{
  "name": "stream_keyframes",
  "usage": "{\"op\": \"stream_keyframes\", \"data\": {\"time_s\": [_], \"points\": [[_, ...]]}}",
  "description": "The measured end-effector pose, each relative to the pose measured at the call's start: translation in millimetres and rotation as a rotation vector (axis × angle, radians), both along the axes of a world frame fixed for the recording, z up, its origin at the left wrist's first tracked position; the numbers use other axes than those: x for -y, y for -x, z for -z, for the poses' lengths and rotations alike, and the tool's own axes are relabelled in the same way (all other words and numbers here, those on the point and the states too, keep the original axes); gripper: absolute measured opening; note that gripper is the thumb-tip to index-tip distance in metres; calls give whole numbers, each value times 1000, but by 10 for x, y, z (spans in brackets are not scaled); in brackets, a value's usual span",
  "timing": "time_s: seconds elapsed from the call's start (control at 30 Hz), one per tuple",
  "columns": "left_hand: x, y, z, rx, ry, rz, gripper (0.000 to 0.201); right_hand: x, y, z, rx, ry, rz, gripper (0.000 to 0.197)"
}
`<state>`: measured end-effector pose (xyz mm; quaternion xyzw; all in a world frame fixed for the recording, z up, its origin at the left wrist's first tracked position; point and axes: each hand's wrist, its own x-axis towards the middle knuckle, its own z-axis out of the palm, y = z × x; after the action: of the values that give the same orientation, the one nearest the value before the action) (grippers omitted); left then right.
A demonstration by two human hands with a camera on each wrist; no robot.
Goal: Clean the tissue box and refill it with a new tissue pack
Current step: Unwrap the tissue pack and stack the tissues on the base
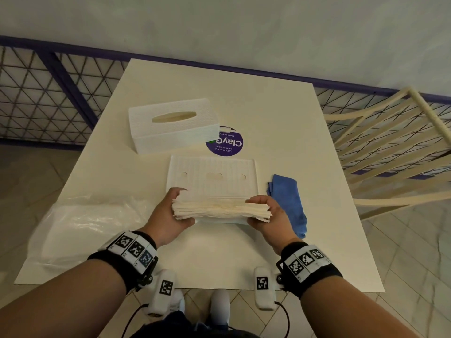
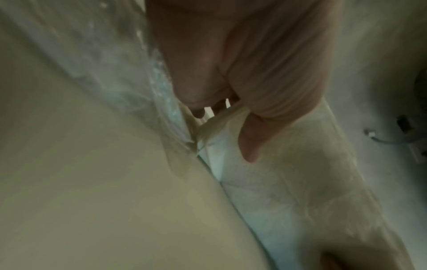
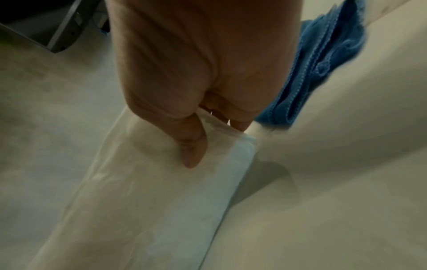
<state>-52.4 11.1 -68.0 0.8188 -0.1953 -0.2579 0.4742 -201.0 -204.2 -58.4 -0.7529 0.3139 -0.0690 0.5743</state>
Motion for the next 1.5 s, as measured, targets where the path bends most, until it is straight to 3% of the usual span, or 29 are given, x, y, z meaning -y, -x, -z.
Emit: {"op": "stream_keyframes", "data": {"time_s": [0.17, 0.23, 0.33, 0.47, 0.57, 0.67, 0.73, 0.87, 0.97, 1.03, 1.17, 1.5], "points": [[23, -22, 51, -8, -70, 88, 39, 56, -47, 85, -172, 267, -128, 24], [47, -68, -44, 25, -96, 108, 39, 94, -85, 10, -177, 204, -67, 20], [100, -271, -233, 72, -94, 7, 39, 158, -223, -172, -68, -10, 43, 23], [259, -620, -396, -68, -7, -179, 37, 262, -625, -287, -49, -43, 94, 28], [366, -802, -421, -211, 19, -213, 49, 294, -903, -282, -127, 6, 124, 34], [413, -886, -366, -197, -48, -196, 52, 317, -1061, -212, -210, 26, 121, 41], [437, -903, -310, -155, -133, -160, 54, 338, -1109, -165, -265, 53, 108, 44], [394, -926, -255, 129, -493, -22, 77, 411, -1088, -82, -414, 275, 85, 59], [343, -872, -235, 224, -537, 63, 67, 377, -1045, -66, -366, 443, 52, 49], [329, -821, -210, 201, -577, 162, 61, 286, -1050, -39, -310, 517, -90, 40], [404, -759, -157, 198, -651, 266, 52, 153, -1096, 90, -316, 588, -367, 42], [476, -826, -212, 221, -718, 422, 52, 245, -1200, 71, -519, 654, -497, 43]]}}
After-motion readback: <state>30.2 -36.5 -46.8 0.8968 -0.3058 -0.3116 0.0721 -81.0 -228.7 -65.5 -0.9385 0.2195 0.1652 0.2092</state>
